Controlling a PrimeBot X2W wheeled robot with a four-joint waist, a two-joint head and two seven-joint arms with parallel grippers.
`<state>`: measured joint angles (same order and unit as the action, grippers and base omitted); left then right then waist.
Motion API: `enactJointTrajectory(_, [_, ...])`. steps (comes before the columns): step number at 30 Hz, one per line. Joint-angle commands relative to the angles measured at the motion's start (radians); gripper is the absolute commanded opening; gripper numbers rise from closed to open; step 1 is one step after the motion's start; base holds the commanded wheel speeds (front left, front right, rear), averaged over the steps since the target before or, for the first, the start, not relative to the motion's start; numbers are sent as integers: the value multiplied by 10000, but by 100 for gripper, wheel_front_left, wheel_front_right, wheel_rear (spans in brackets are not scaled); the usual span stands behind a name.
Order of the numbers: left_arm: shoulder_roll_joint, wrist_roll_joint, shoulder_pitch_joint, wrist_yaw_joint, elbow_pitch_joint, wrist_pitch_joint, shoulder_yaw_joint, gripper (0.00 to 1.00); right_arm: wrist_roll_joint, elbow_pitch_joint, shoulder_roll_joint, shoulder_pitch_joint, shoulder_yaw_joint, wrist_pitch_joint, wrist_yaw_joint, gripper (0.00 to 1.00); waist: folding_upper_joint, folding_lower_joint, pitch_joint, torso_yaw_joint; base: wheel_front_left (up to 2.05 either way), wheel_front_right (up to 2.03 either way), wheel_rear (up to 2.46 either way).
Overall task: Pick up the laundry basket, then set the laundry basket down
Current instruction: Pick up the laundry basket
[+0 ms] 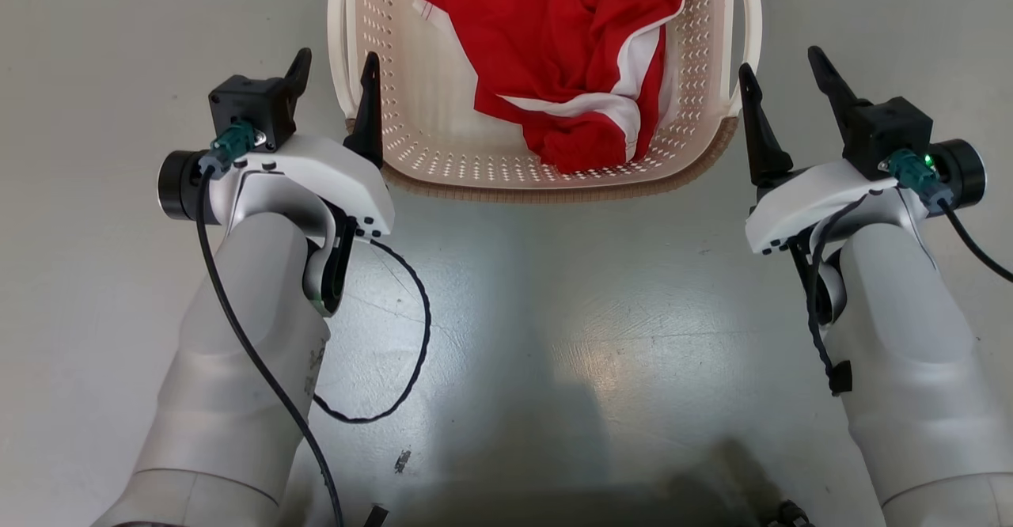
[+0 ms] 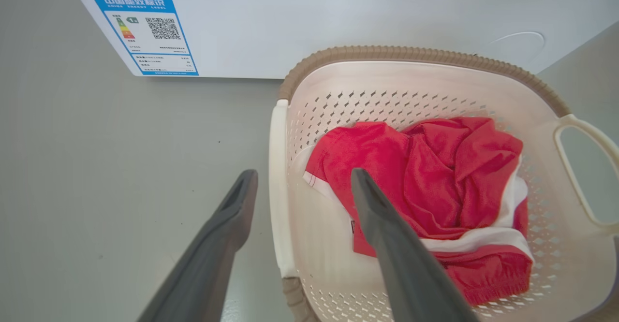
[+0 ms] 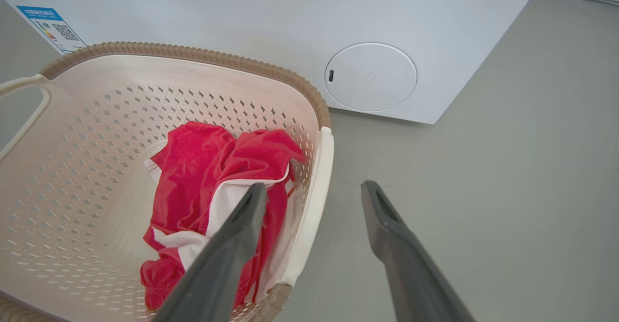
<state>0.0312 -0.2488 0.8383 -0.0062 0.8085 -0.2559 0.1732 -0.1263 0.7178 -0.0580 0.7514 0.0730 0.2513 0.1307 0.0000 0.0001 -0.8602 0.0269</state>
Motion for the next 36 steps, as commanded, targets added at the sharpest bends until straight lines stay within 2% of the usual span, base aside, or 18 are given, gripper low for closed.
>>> enactJointTrajectory(1, [190,-61,28,-16,-90,-59,-151,100,-155,-118,78,-92,-115,105,0,100,0,0,-57,1,0,0,0])
enactJointTrajectory(16, [190,208,736,30,334,-59,-393,100,-452,-188,78,190,140,105,0,100,0,0,-681,-125,0,0,0])
enactJointTrajectory(36, [190,236,1222,-39,613,-59,-113,100,-319,-243,78,593,67,105,0,100,0,0,-1424,-138,0,0,0])
